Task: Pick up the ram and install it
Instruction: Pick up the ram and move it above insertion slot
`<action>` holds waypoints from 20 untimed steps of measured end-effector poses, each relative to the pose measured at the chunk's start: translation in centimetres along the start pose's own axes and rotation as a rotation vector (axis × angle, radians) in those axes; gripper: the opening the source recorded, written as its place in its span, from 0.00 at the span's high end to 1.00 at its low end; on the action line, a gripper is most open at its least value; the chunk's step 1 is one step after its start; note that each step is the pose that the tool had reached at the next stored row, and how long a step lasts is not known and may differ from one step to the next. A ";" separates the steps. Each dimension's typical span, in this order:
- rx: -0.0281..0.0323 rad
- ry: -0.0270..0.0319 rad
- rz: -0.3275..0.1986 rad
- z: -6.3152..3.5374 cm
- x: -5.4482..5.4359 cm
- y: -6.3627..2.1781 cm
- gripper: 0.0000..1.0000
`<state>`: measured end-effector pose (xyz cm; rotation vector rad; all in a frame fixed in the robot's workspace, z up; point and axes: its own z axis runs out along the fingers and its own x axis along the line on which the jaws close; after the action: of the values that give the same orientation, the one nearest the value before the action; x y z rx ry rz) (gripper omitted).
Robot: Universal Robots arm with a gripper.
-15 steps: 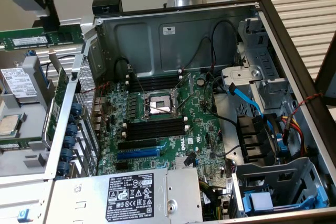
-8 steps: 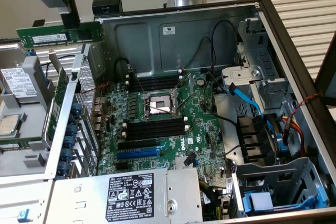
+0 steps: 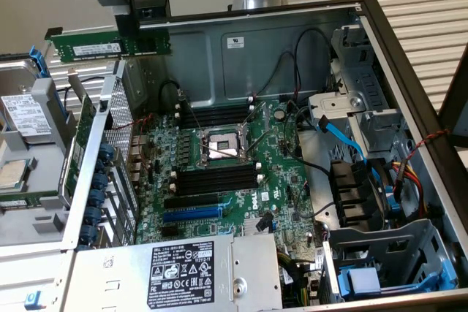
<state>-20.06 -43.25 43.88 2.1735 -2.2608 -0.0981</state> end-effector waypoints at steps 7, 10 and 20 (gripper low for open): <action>-0.0013 0.0001 0.000 -0.15 -0.1 -3.17 0.88; -0.0014 0.0000 0.000 -0.21 -0.2 -4.53 0.88; -0.0015 0.0000 0.000 -0.32 -0.6 -8.92 0.88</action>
<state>-11.12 -43.00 43.80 2.1727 -2.2601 -0.0997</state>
